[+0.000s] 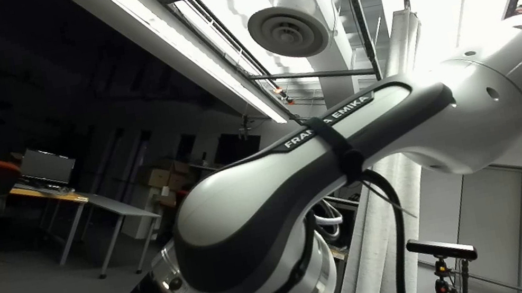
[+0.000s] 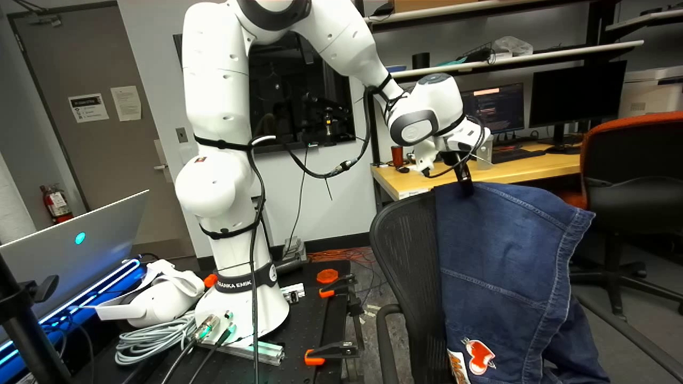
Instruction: Place the denim jacket on the seat of the black chair
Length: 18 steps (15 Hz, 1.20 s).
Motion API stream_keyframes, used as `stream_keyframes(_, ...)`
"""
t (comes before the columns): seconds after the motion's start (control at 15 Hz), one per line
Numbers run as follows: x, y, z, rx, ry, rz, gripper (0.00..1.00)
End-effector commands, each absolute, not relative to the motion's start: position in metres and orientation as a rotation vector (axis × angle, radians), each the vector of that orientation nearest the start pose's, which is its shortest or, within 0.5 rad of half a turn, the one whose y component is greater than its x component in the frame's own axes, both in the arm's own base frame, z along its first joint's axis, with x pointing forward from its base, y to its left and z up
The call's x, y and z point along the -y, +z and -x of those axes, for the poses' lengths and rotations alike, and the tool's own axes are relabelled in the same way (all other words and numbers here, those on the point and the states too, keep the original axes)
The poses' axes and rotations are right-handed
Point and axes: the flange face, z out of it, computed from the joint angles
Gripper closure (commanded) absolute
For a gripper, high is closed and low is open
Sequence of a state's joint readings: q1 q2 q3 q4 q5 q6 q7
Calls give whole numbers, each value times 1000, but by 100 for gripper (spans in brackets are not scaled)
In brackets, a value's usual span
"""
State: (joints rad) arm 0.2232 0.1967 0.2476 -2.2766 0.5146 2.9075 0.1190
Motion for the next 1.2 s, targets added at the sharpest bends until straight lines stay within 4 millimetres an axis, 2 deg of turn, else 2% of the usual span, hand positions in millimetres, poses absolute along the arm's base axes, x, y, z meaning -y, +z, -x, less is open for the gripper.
stream_keyframes(0.0, -216, 350, -520, -251, -500, 2657, 73)
stream_keyframes(0.33, -197, 425, -514, -283, -671, 2538, 73)
stream_keyframes(0.53, -194, 449, -506, -282, -741, 2494, 73)
stream_keyframes(0.6, -191, 450, -505, -298, -746, 2490, 73)
stream_keyframes(0.73, -187, 438, -504, -324, -743, 2511, 73)
stream_keyframes(0.87, -178, 419, -500, -338, -726, 2555, 73)
stream_keyframes(1.13, -147, 380, -488, -358, -701, 2654, 73)
